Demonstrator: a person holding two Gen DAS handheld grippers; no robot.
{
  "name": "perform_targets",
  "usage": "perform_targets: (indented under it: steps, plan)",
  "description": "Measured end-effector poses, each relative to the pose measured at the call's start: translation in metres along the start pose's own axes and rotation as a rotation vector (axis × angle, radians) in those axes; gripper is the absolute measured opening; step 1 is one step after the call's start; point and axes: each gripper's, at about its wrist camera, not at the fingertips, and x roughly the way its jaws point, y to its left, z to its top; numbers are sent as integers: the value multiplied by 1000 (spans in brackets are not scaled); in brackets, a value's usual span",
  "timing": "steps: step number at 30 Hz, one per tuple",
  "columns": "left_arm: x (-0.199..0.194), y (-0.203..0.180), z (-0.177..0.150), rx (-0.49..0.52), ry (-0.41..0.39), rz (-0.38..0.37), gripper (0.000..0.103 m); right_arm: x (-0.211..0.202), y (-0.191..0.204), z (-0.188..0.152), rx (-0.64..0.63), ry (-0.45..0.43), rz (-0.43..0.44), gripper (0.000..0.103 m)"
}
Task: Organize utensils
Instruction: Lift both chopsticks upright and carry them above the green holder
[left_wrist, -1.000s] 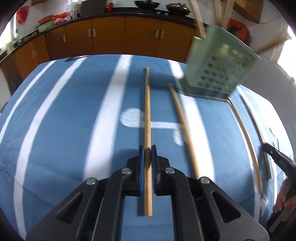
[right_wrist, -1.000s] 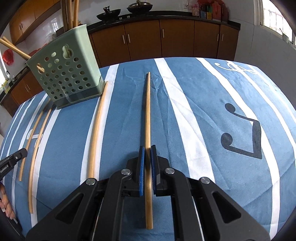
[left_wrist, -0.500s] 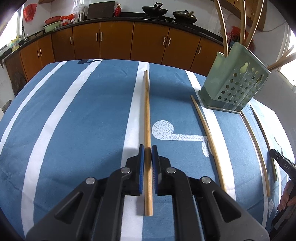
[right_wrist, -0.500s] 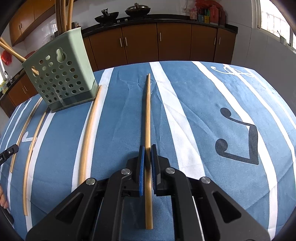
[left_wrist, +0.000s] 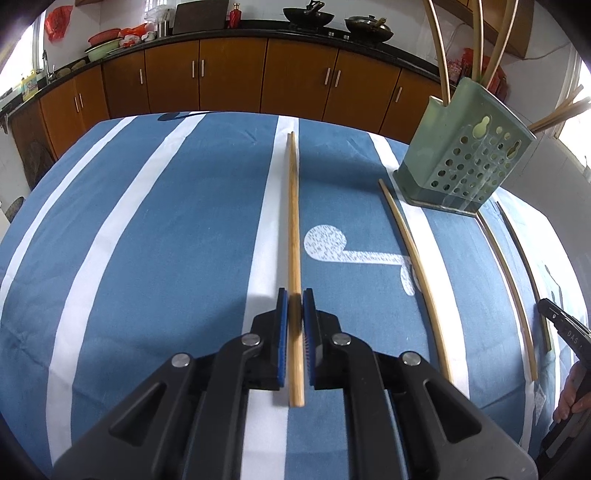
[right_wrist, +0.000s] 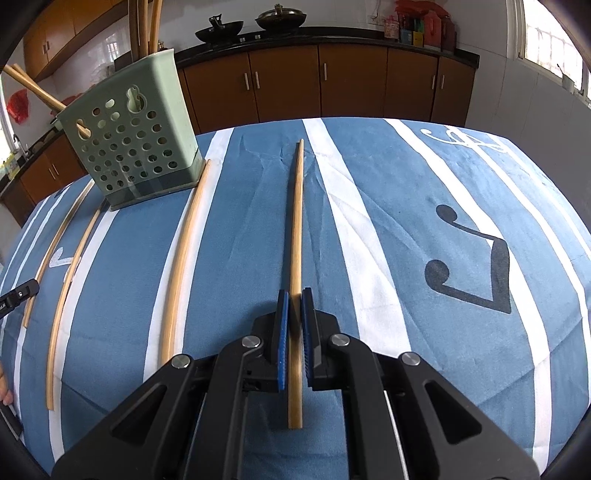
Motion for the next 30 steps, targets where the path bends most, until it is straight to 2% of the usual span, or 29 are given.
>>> perform_targets:
  steps: [7,9,11,20,30]
  plan:
    - [-5,-6,-9,34,-17,34,8,-6,1,-7,-5,-1,4,8]
    - [-6,-7,-8,40,-4,32,8,-7,0,-5,-1,6,8,8]
    - [-9,-4,-5,30,6,19,8,-15,-4,-1,11,-22,15,7]
    - [-81,-10,33,28,-197,-36,8,-78,-13,39,39,-247,35,7]
    - [-146,-13,65,-21,-389,-85,8,-124,-15,67,58,-406,86,7]
